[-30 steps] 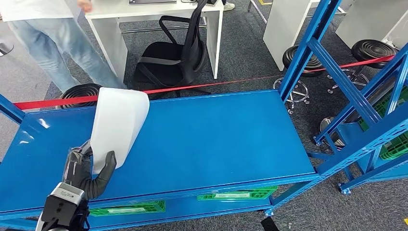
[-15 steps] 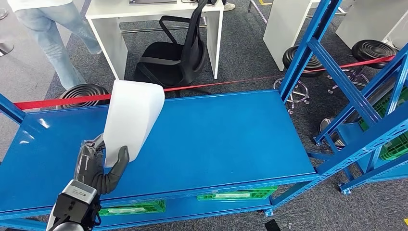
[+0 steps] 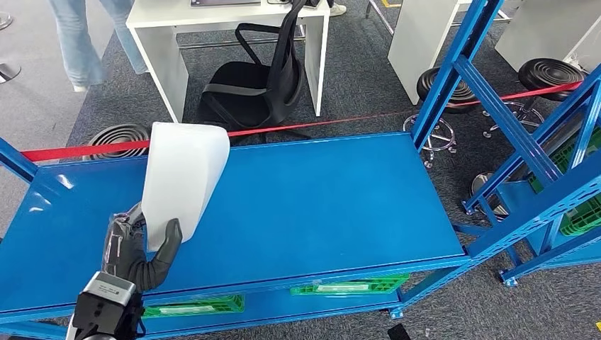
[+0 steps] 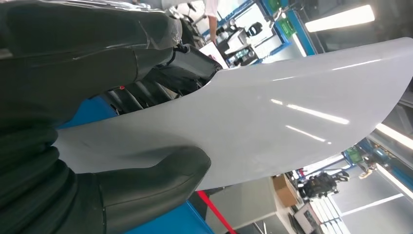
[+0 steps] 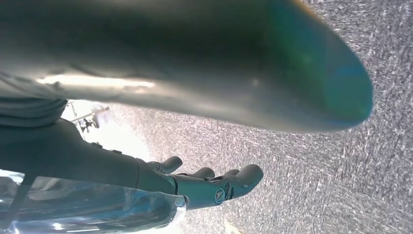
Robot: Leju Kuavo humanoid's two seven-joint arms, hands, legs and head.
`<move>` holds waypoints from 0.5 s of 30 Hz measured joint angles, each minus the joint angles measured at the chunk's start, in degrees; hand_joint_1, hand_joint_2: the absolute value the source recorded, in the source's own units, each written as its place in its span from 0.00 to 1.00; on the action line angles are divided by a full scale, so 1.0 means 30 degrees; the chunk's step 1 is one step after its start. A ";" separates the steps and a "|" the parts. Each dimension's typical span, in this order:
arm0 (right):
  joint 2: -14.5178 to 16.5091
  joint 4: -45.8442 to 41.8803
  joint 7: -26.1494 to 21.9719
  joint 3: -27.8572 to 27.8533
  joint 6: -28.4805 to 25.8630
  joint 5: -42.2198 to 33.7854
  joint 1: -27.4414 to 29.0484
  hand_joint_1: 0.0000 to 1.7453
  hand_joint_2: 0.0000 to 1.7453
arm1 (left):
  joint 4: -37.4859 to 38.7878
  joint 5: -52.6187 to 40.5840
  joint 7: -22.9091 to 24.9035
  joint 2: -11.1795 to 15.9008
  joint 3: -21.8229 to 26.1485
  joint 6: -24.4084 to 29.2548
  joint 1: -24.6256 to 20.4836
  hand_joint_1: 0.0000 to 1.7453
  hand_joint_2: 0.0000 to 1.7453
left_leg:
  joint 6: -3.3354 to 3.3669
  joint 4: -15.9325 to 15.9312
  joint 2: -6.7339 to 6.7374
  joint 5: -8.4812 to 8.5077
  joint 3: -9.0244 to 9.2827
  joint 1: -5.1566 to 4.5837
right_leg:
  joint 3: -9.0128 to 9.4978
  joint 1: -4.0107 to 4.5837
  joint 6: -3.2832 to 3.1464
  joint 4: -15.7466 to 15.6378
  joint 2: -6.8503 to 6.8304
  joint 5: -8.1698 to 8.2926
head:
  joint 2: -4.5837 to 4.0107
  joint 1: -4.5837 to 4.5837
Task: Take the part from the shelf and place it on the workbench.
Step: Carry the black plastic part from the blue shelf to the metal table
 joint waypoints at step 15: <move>0.0007 -0.0007 0.0073 0.0091 0.0345 0.0510 -0.0466 0.00 0.00 | -0.0708 -0.1371 0.0055 0.0592 0.0065 0.1588 0.0985 1.00 1.00 | 0.0382 -0.0256 0.0248 0.0070 0.0156 0.0284 | -0.2960 -0.0308 0.0665 0.5496 -0.0153 -0.1926 | 0.0000 0.0098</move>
